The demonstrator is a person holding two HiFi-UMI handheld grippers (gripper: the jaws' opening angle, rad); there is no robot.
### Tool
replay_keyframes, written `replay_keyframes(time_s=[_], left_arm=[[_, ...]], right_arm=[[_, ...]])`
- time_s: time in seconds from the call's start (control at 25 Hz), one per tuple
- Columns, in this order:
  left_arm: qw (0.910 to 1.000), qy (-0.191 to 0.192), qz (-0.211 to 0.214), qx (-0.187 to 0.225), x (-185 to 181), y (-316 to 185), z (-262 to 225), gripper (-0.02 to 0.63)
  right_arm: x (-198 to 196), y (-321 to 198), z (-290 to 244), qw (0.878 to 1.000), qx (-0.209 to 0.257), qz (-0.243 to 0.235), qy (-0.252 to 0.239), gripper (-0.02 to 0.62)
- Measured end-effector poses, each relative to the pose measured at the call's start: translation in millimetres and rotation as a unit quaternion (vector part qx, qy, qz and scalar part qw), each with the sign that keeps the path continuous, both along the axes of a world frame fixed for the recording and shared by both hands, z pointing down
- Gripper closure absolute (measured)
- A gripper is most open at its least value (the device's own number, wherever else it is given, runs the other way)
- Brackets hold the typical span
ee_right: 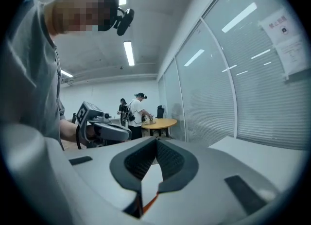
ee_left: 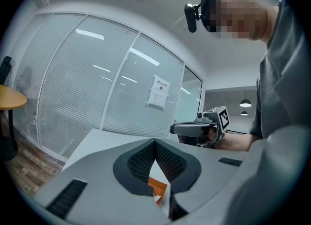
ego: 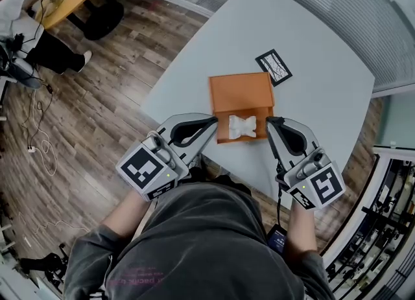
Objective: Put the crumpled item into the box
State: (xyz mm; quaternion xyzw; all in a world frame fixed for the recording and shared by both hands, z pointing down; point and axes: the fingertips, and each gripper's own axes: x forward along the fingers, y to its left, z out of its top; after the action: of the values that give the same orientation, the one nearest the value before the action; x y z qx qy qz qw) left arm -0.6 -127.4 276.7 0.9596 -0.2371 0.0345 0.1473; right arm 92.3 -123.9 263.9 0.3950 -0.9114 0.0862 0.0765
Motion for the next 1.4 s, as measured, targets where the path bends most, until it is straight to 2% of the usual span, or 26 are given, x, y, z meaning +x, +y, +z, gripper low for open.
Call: replay_keyframes(time_s=[0.76,1.4], left_arm=[[0.9999,-0.008,0.006,0.001,2.4,0.5,1.4,0.594],[0.9998,-0.017,0.011,0.002,7.7,3.0,2.9,0.594]], right_arm=[[5.1,0.6,-9.1,0.998,-0.012,0.006,-0.06,0.592],[3.5,0.6,0.4,0.999,-0.027,-0.001,-0.047,0.592]])
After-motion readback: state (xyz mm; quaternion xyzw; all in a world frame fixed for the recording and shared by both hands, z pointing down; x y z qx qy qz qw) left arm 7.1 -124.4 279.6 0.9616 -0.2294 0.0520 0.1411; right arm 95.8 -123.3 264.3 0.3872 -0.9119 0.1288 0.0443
